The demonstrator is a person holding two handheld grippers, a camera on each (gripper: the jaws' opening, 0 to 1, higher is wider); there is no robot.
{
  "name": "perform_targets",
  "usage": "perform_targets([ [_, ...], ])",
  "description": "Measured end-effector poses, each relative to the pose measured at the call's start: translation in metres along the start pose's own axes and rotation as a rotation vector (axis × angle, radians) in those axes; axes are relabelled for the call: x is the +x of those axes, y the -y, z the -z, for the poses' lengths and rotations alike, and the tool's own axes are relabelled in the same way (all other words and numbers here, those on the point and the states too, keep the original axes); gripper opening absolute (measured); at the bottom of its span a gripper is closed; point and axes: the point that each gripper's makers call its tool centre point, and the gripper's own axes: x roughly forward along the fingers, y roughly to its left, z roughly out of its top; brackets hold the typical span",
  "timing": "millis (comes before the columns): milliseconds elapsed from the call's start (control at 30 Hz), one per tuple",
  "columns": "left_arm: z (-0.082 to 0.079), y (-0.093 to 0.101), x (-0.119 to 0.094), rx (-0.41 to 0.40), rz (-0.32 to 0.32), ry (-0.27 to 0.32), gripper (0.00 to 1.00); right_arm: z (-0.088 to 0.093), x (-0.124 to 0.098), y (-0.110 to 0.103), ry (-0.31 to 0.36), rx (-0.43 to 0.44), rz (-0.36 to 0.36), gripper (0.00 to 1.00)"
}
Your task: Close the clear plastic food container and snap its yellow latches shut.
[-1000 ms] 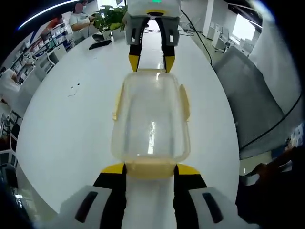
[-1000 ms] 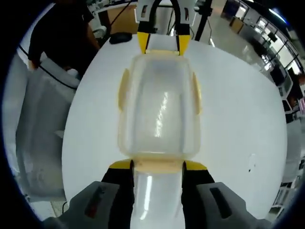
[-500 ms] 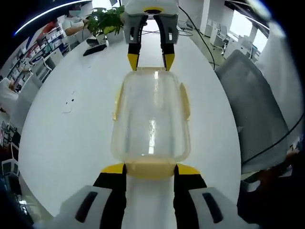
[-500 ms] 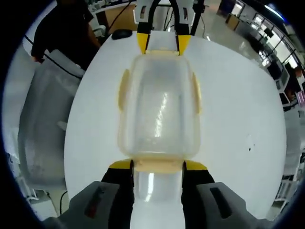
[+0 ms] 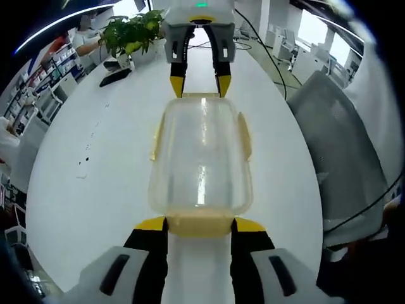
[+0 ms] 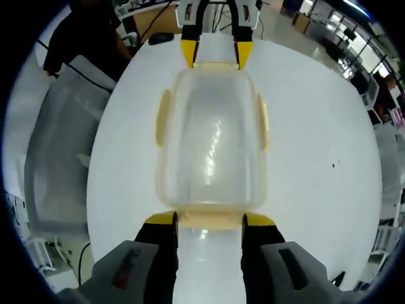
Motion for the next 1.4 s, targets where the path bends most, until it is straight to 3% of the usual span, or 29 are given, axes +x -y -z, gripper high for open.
perform_targets([
  [567,-0.034,-0.017,0.028,0.014,-0.004,0.011,0.32,0.047,-0.011,0.004,-0.015,0.005,0.012,0.35],
  [967,-0.040,-0.020,0.052,0.013,0.014,0.006,0.32,0.067,-0.004,0.008,-0.028,0.009,0.003,0.35],
  [1400,-0.037,-0.023,0.056,0.014,0.013,-0.008,0.32,0.067,0.003,0.013,-0.044,0.008,-0.007,0.35],
])
